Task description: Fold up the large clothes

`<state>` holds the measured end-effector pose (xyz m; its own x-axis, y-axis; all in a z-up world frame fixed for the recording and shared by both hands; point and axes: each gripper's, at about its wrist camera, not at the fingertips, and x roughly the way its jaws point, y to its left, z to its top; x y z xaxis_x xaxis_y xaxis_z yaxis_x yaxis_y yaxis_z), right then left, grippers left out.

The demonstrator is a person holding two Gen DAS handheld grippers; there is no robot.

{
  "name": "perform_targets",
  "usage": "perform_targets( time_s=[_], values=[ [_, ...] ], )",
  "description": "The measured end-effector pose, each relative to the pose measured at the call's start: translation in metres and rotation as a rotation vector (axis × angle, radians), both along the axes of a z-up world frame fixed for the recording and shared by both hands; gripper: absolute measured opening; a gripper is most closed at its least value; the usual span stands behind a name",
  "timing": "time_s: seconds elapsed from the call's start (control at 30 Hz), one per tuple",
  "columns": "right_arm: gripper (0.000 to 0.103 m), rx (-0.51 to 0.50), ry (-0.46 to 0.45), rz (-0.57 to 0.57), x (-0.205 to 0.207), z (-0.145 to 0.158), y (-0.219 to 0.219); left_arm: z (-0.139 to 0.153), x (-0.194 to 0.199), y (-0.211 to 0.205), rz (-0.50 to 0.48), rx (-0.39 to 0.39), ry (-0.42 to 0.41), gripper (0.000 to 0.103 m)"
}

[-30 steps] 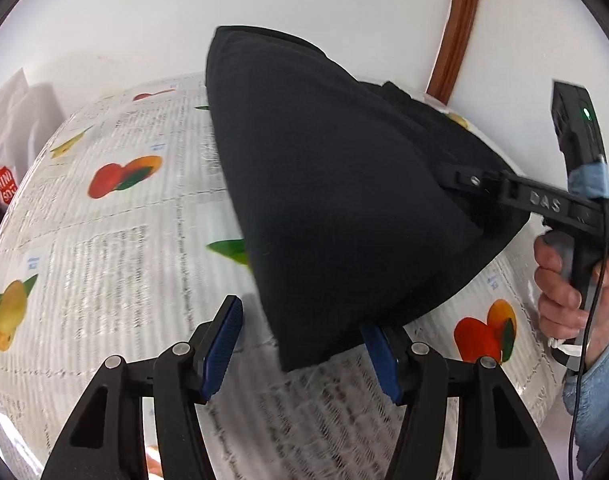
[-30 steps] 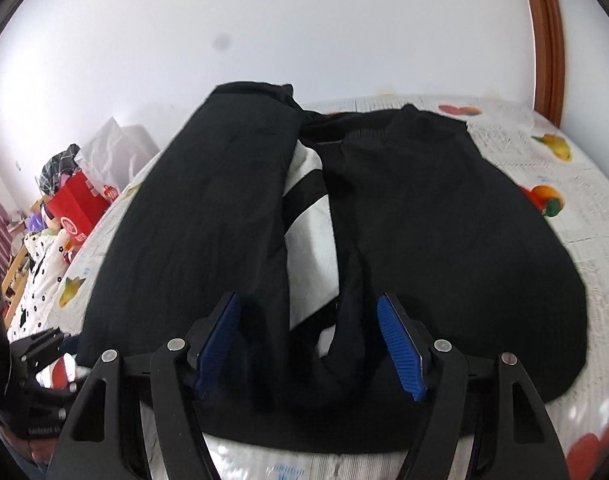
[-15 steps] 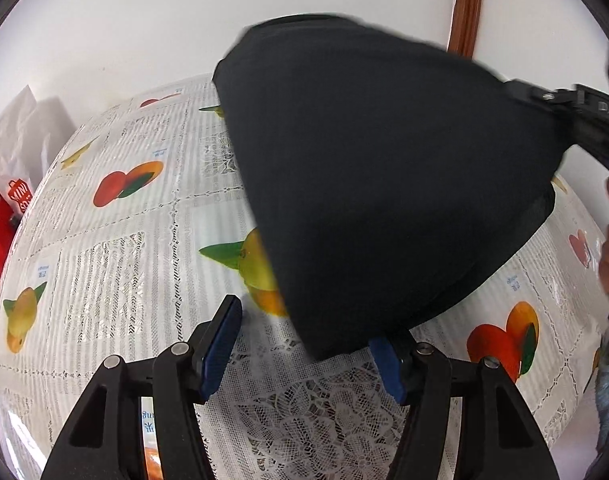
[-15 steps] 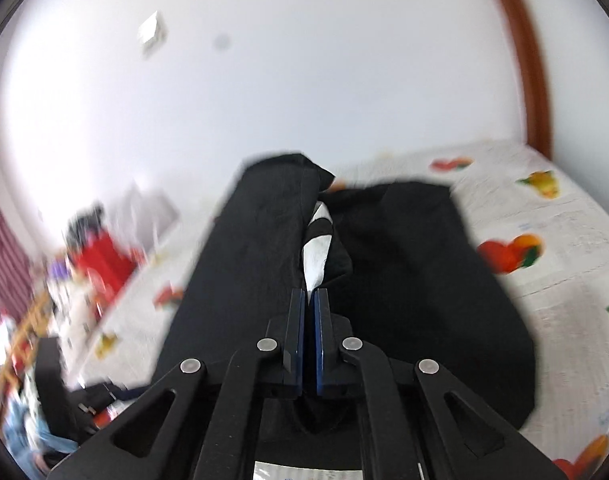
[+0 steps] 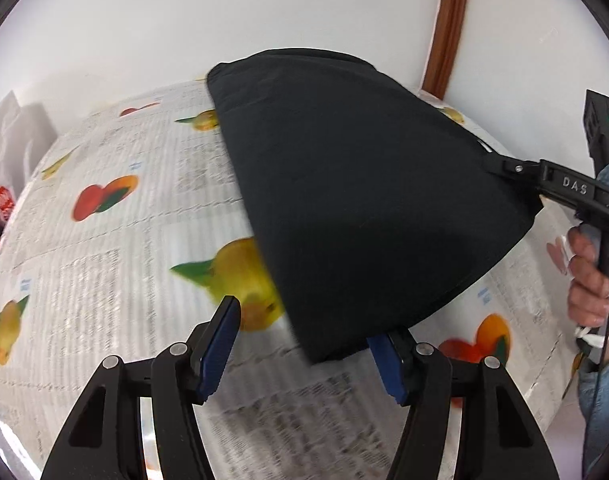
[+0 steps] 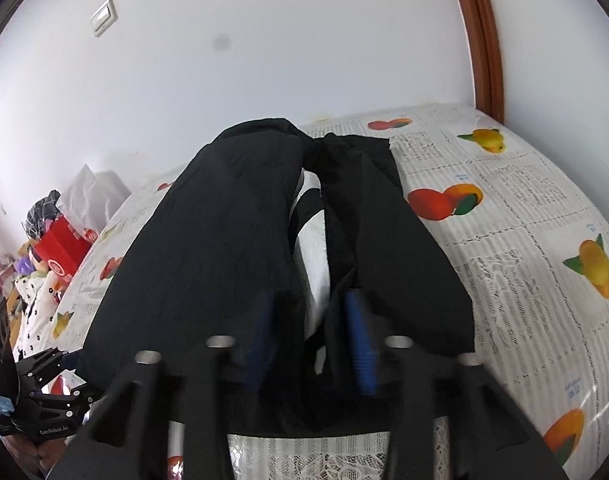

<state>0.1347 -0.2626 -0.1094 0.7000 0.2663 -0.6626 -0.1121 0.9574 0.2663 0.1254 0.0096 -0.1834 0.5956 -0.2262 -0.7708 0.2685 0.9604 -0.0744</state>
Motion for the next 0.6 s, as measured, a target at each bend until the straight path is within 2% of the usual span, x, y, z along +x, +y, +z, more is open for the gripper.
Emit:
perform_targets(
  time_s=[0.1, 0.2, 0.27, 0.33, 0.4, 0.47, 0.53, 0.57, 0.6],
  values=[
    [0.045, -0.015, 0.012, 0.015, 0.011, -0.004, 0.001, -0.004, 0.009, -0.010, 0.005, 0.022, 0.018, 0.061],
    [0.042, -0.076, 0.036, 0.021, 0.019, -0.007, 0.012, -0.006, 0.012, -0.019, 0.026, 0.069, 0.007, 0.061],
    [0.013, -0.114, 0.044, 0.024, 0.022, -0.005, 0.020, -0.006, 0.013, -0.021, 0.046, 0.075, 0.010, 0.062],
    [0.007, -0.172, 0.032, 0.048, 0.022, 0.002, 0.028, -0.005, 0.014, -0.022, 0.070, 0.079, 0.017, 0.062],
    [0.005, -0.186, -0.017, 0.068, 0.017, 0.015, 0.028, -0.006, 0.017, -0.026, 0.084, 0.084, 0.019, 0.062],
    [0.005, -0.110, -0.096, 0.077, 0.004, 0.038, 0.014, -0.006, 0.018, -0.026, 0.090, 0.088, 0.014, 0.062],
    [0.005, 0.029, -0.157, 0.055, -0.009, 0.053, -0.011, -0.006, 0.019, -0.025, 0.092, 0.085, 0.014, 0.062],
    [0.005, 0.068, -0.184, 0.028, -0.017, 0.056, -0.022, -0.006, 0.019, -0.025, 0.092, 0.086, 0.014, 0.062],
    [0.005, 0.064, -0.195, -0.012, -0.023, 0.055, -0.032, -0.006, 0.020, -0.025, 0.092, 0.085, 0.014, 0.062]
  ],
)
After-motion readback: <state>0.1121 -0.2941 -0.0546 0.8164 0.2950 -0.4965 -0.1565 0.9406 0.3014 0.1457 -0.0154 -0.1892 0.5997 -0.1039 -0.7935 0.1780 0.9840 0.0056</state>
